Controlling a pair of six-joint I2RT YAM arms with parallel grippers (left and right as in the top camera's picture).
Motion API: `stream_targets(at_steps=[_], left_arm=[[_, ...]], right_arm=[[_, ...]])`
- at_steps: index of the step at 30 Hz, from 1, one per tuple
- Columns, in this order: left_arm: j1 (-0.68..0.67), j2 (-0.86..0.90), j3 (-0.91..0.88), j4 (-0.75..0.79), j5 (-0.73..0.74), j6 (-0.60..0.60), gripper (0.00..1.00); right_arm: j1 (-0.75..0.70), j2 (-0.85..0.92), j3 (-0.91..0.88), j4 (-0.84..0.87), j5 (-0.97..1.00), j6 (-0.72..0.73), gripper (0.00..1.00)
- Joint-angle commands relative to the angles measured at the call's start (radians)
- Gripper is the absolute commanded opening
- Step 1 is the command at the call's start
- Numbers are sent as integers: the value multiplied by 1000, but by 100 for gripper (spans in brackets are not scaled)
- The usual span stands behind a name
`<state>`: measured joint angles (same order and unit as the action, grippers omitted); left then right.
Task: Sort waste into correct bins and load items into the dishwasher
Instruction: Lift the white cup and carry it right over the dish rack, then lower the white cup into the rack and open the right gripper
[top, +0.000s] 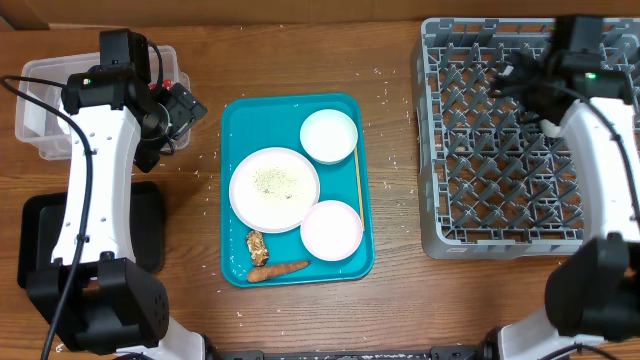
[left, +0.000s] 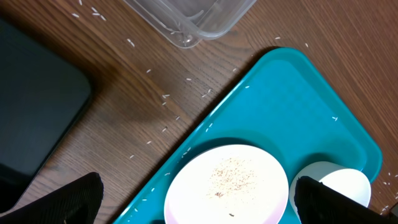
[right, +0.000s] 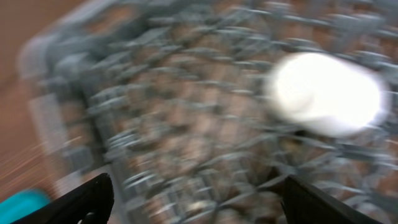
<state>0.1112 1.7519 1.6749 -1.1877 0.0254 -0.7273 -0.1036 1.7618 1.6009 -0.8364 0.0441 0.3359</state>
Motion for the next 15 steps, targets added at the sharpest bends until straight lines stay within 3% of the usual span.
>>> stream_targets(at_steps=[1,4,8,15], left_arm=[[-7,-18,-5,-1,-7,-6,100],[-8,-18,-5,-1,-7,-6,100],[-8,-18,-5,-1,-7,-6,100],[-7,-18,-5,-1,-7,-6,100]], right_arm=[[107,-99,16,40,165,-2,77],[119,-63,15,44,257,-3,46],[75,24,15,48,259,-2,18],[-43,154,15,99,250,-3,15]])
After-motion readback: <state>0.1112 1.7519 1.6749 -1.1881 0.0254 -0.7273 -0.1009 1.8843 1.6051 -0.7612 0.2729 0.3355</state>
